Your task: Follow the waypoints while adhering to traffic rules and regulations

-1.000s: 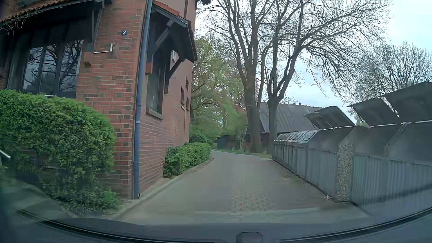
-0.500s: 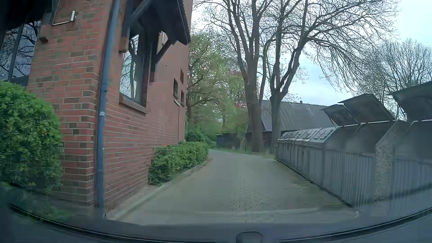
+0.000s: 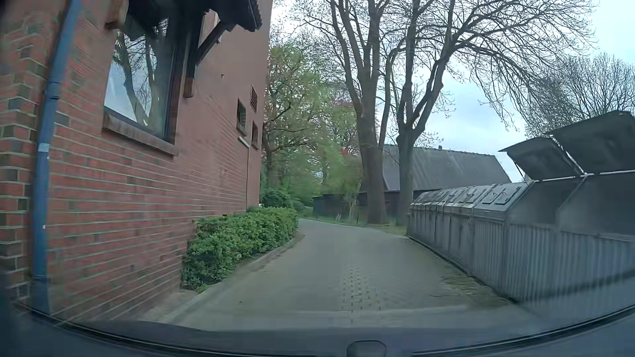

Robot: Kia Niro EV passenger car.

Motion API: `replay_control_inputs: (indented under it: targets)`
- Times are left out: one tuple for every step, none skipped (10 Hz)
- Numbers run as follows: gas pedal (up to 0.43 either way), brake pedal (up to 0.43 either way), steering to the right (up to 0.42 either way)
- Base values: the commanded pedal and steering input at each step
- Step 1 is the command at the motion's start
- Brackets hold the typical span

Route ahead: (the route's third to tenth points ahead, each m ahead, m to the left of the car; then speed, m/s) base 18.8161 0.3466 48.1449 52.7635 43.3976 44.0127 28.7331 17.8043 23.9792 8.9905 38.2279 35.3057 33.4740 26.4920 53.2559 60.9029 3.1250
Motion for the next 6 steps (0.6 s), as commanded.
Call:
replay_control_inputs:
  targets:
    - [0.067,0.0,0.065]
    - [0.067,0.0,0.052]
    - [0.059,0.0,0.029]
    - [0.059,0.006,0.019]
    - [0.059,0.0,0.018]
    - [0.059,0.0,0.017]
